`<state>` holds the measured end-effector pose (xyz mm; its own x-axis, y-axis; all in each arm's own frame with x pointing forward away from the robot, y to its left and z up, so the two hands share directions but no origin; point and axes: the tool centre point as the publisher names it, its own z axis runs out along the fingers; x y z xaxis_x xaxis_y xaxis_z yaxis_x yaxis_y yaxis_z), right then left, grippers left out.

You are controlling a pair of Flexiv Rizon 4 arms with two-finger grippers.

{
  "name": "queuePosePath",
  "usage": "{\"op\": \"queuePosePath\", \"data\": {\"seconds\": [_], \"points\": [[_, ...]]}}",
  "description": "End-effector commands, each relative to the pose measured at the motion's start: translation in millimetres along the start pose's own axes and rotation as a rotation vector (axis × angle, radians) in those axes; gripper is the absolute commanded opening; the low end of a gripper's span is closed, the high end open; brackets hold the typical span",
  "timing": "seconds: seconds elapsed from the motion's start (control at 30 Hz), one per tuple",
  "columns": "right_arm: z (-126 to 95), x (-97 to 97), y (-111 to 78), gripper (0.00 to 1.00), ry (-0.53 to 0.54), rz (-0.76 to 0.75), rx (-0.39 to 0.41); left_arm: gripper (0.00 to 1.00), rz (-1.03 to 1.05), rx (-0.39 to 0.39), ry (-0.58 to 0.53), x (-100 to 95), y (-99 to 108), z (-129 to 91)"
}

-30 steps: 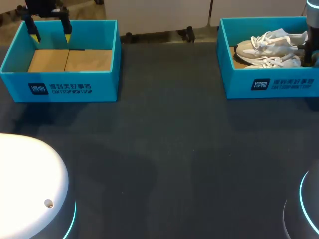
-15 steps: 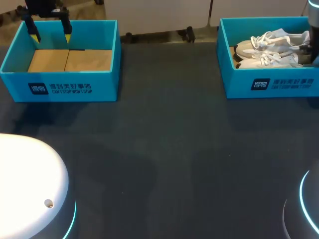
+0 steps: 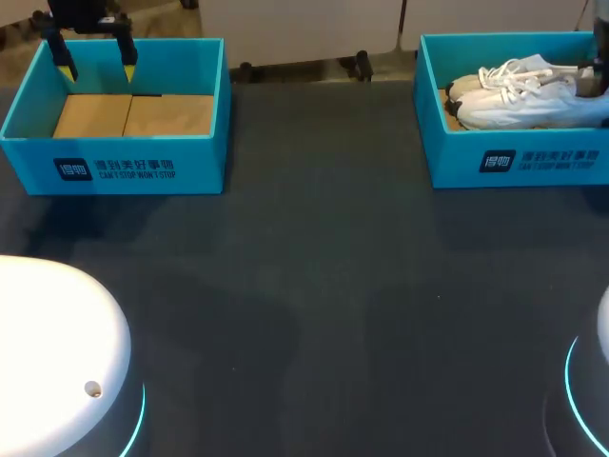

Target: Take the shoe out of the shoebox, open the shoe tongue, remove and reinsert the insole, then place the shoe into the shoebox

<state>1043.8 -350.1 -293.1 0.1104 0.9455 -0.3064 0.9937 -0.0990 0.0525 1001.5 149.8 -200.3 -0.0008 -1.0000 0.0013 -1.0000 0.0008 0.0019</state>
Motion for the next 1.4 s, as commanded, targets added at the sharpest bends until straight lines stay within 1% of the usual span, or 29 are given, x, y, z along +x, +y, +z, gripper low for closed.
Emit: {"op": "queuePosePath", "data": {"seconds": [0.03, 0.17, 0.23, 0.27, 0.3, 0.37, 0.43, 0.5, 0.57, 0.6, 1.2, 1.27, 1.3, 1.33, 1.4], "points": [[-53, -3.6, -14.3, 0.0, -0.003, -0.003, -0.026, 1.0, 0.0, 0.0, -0.001, 0.0, 0, 0], [-76, -6.2, -15.1, 0.0, -0.006, 0.003, -0.021, 1.0, 0.0, 0.0, -0.001, 0.0, 0, 0], [-93, -7.1, -16.0, 0.0, 0.002, 0.009, -0.018, 1.0, 0.0, 0.0, -0.001, 0.0, 0, 0], [-95, -7.2, -16.1, 0.0, 0.001, 0.009, -0.019, 1.0, 0.0, 0.0, -0.001, 0.0, 0, 0], [-110, -8.5, -16.9, 0.0, 0.0, 0.011, -0.023, 1.0, 0.0, 0.0, -0.001, 0.0, 0, 0], [-120, -9.2, -18.0, 0.0, -0.003, 0.011, -0.026, 1.0, 0.0, 0.0, -0.001, 0.0, 0, 0], [-125, -9.2, -19.1, 0.0, -0.011, 0.001, -0.026, 1.0, 0.0, 0.0, -0.001, 0.0, 0, 0], [-134, -9.5, -21.3, 0.0, -0.013, -0.005, 0.011, 1.0, 0.0, 0.0, -0.001, 0.0, 0, 0], [-137, -8.8, -21.8, 0.0, -0.003, -0.007, 0.023, 1.0, 0.0, 0.0, -0.001, 0.0, 0, 0], [-143, -9.7, -21.1, 0.0, -0.022, 0.024, 0.026, 1.0, 0.0, 0.0, -0.001, 0.0, 0, 0], [-143, -9.7, -21.1, 0.0, -0.022, 0.024, 0.026, 1.0, 0.0, 0.0, -0.001, 0.0, 0, 0], [-145, -2.8, -29.8, 0.0, -0.014, 0.018, 0.034, 1.0, 0.0, 0.0, -0.001, 0.0, 0, 0], [-145, -2.8, -29.8, 0.0, -0.014, 0.018, 0.034, 1.0, 0.0, 0.0, -0.001, 0.0, 0, 0], [-152, 5.8, -40.9, 0.0, -0.029, 0.007, 0.019, 1.0, 0.0, 0.0, -0.001, 0.0, 0, 0], [-161, 16.5, -57.7, 0.0, -0.031, 0.028, 0.021, 1.0, 0.0, 0.0, -0.001, 0.0, 0, 0]]}}
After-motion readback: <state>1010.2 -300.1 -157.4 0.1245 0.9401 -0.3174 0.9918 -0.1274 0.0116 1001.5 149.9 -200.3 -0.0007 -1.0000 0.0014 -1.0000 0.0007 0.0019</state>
